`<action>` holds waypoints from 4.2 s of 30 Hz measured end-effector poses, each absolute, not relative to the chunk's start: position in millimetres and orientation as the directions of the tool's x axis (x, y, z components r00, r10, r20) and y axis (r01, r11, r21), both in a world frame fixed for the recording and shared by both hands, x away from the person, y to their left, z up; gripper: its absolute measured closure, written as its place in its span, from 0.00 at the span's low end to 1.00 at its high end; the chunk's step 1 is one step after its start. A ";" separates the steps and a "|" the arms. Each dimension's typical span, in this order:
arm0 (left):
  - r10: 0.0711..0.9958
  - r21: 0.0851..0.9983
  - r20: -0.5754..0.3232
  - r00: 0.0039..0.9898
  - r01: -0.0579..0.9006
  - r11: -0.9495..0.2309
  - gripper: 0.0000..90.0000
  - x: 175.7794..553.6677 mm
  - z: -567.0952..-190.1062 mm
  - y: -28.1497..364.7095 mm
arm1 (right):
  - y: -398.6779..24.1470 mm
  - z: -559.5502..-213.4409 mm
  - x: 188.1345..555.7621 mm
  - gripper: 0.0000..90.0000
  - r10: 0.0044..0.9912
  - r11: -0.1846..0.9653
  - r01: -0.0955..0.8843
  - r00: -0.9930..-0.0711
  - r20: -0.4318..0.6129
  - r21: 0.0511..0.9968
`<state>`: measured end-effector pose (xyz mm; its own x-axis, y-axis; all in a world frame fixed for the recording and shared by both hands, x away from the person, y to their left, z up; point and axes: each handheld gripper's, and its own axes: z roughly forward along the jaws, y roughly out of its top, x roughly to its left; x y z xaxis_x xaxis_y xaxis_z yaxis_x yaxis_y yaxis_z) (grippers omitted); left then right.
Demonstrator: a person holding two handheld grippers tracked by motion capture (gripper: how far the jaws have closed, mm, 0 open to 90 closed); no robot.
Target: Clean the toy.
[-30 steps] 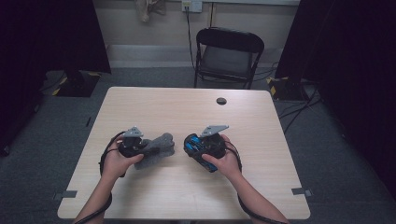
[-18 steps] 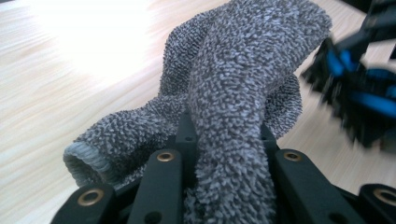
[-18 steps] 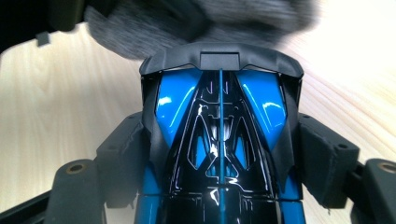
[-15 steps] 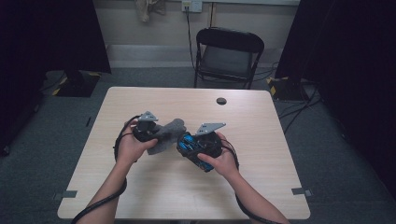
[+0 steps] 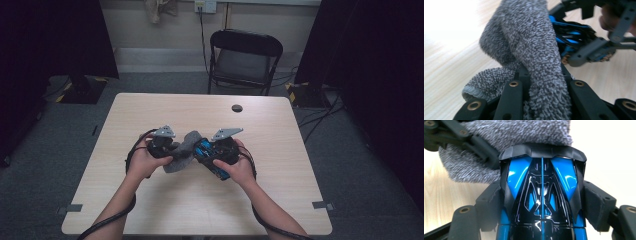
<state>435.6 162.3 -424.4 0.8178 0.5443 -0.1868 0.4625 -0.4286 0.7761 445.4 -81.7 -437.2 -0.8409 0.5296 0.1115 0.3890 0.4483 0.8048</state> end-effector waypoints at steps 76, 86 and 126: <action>0.620 0.725 -0.059 0.782 0.461 -0.512 0.26 423.5 -465.8 178.3 | -90.8 -446.6 449.7 0.29 0.552 0.460 0.432 -0.824 0.131 0.776; 0.636 0.693 -0.084 0.767 0.503 -0.516 0.24 411.8 -481.7 195.0 | -91.4 -449.3 445.5 0.29 0.542 0.464 0.429 -0.829 0.134 0.775; 0.436 0.806 -0.066 0.897 0.305 -0.507 0.82 415.7 -454.6 173.4 | -84.5 -452.7 455.9 0.29 0.561 0.474 0.451 -0.817 0.135 0.756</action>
